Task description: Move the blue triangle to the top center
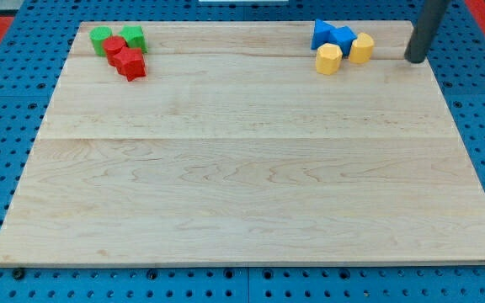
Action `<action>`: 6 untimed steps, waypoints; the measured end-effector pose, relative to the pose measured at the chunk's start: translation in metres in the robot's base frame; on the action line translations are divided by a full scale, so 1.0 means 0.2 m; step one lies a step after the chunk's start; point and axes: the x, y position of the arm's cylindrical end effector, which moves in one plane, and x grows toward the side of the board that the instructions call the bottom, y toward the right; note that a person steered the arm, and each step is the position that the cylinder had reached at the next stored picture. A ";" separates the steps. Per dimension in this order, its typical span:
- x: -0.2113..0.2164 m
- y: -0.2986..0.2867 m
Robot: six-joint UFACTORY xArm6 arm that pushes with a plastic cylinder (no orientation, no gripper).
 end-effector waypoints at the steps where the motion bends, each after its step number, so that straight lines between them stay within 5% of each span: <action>1: -0.18 -0.07; 4: -0.23 -0.78; 6: -0.27 -1.00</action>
